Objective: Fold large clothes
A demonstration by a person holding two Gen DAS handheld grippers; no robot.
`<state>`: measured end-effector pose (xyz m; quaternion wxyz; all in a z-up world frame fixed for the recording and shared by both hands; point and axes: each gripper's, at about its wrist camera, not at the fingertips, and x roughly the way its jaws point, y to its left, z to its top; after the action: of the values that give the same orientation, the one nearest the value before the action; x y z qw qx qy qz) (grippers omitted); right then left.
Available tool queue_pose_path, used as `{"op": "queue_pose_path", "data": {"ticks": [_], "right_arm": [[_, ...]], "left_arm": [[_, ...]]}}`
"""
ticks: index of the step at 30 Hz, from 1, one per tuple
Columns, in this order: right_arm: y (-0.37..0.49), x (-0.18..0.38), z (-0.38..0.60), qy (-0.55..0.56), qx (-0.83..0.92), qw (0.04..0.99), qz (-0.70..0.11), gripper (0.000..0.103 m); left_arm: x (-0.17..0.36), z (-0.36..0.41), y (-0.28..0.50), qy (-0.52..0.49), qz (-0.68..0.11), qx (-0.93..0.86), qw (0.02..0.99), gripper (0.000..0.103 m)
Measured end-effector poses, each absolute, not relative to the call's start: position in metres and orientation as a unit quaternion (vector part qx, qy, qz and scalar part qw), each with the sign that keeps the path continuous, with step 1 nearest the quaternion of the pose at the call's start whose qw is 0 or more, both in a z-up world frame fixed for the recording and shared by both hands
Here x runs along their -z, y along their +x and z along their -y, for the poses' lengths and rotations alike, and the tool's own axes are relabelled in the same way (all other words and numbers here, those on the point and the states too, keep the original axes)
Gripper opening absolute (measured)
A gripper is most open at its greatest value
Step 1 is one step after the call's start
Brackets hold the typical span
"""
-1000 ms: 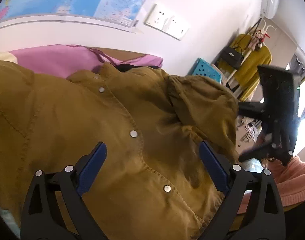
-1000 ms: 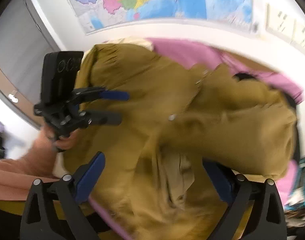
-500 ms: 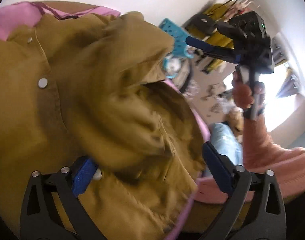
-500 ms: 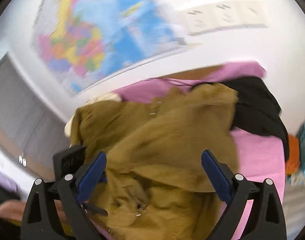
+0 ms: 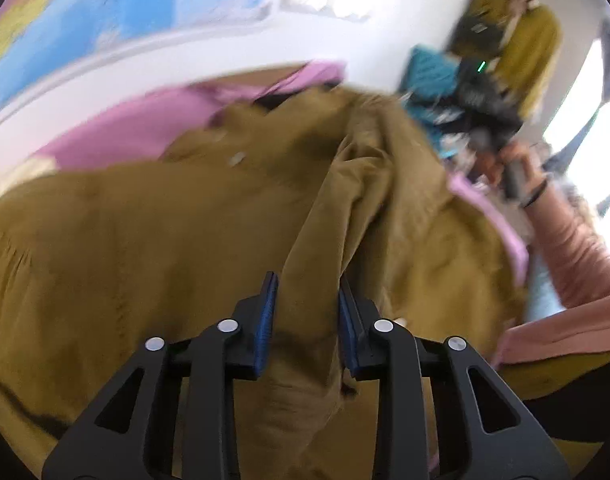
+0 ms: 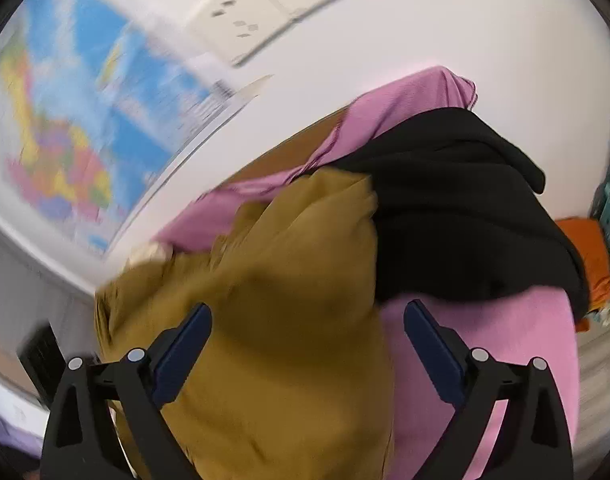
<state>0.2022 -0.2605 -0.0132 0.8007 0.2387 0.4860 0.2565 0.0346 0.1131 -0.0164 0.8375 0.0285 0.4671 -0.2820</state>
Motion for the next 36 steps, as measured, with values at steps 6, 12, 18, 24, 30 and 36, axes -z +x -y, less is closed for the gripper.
{"op": "queue_pose_path", "data": {"ticks": [6, 12, 18, 24, 30, 36], "right_arm": [[0.242, 0.035, 0.239, 0.241, -0.252, 0.783, -0.515, 0.088], [0.248, 0.027, 0.256, 0.227, -0.25, 0.799, -0.498, 0.011], [0.258, 0.059, 0.291, 0.283, -0.204, 0.787, -0.508, 0.009], [0.256, 0.066, 0.299, 0.3, -0.199, 0.79, -0.497, 0.011], [0.231, 0.021, 0.295, 0.225, -0.143, 0.848, -0.457, 0.056], [0.166, -0.04, 0.203, 0.07, -0.302, 0.87, -0.384, 0.056]], "left_arm": [[0.051, -0.125, 0.044, 0.023, -0.504, 0.266, 0.821, 0.086], [0.06, -0.122, 0.058, 0.032, -0.513, 0.258, 0.818, 0.048], [0.053, -0.127, 0.086, -0.012, -0.499, 0.238, 0.833, 0.068], [0.054, -0.131, 0.072, -0.011, -0.501, 0.295, 0.814, 0.092], [0.073, -0.129, 0.075, 0.026, -0.53, 0.249, 0.81, 0.033], [0.05, -0.148, 0.092, -0.008, -0.497, 0.227, 0.837, 0.027]]}}
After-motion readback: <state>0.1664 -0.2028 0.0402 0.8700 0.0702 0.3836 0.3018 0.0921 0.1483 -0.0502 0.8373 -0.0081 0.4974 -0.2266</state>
